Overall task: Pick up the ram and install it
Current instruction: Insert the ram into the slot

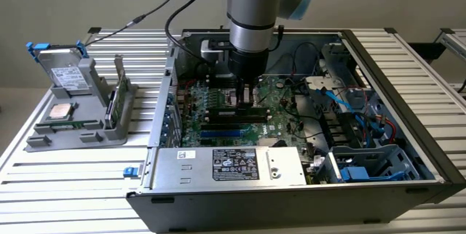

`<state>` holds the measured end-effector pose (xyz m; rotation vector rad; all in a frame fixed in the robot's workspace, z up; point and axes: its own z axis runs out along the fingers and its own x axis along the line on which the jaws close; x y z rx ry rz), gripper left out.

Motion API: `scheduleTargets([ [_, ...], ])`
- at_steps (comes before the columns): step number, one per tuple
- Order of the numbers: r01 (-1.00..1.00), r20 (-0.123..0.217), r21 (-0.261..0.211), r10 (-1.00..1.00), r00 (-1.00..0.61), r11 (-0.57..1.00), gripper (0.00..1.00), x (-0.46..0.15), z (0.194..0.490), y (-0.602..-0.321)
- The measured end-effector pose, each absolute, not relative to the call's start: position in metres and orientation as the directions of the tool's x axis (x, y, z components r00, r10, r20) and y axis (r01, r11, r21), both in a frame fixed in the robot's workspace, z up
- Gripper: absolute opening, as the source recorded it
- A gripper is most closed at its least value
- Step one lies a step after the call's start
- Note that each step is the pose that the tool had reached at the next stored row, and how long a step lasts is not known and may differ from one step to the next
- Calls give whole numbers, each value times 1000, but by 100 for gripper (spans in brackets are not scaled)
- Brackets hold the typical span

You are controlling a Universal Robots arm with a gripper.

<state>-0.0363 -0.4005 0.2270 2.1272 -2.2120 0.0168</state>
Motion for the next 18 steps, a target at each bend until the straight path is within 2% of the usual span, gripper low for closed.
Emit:
scheduleTargets([
  [12, -998, 85, 42, -996, -38, 41, 14, -36, 225, -401],
  [18, -998, 86, 42, -996, -38, 41, 14, -36, 225, -400],
])
